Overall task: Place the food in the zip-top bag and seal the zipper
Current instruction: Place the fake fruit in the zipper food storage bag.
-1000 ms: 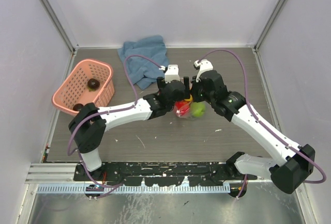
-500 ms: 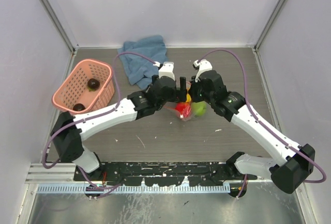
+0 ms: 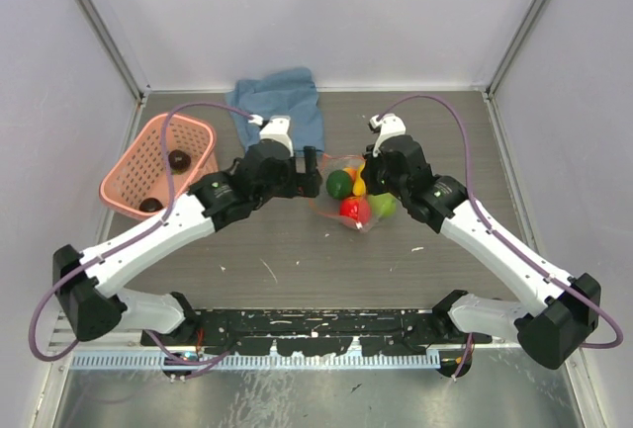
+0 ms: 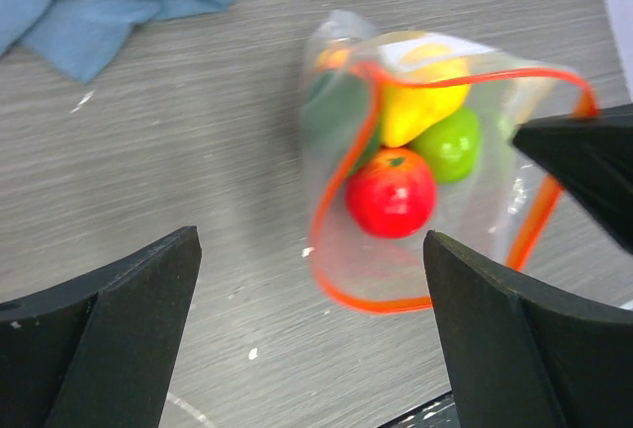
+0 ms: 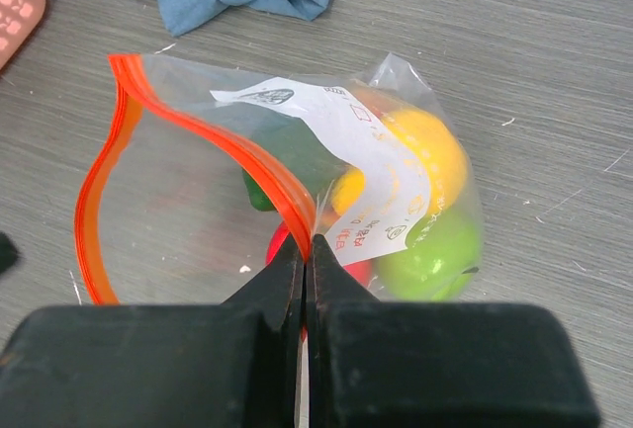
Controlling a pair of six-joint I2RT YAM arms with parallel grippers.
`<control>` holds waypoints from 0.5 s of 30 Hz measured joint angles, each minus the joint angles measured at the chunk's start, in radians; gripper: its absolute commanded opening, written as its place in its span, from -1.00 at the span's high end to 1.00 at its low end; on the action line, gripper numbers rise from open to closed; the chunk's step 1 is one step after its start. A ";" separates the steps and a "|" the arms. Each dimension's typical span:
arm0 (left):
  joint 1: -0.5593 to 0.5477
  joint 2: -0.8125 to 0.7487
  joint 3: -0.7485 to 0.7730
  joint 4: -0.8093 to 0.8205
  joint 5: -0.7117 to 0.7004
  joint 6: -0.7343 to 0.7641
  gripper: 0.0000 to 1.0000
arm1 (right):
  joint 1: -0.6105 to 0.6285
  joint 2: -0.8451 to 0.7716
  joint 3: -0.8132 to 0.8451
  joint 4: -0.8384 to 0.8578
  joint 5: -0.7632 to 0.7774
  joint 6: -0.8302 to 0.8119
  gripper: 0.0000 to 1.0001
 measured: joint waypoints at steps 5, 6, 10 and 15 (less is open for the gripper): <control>0.116 -0.114 -0.064 -0.114 0.041 -0.010 -0.94 | 0.000 0.001 -0.007 0.006 0.020 -0.016 0.99; 0.136 -0.127 -0.068 -0.133 0.047 -0.010 -0.94 | 0.000 0.001 -0.007 0.006 0.027 -0.018 0.99; 0.237 -0.177 -0.069 -0.229 0.068 -0.008 -0.96 | 0.000 0.001 -0.007 0.006 0.069 -0.028 0.99; 0.333 -0.231 -0.061 -0.338 0.058 0.015 -0.99 | 0.000 0.000 -0.007 0.007 0.102 -0.042 0.99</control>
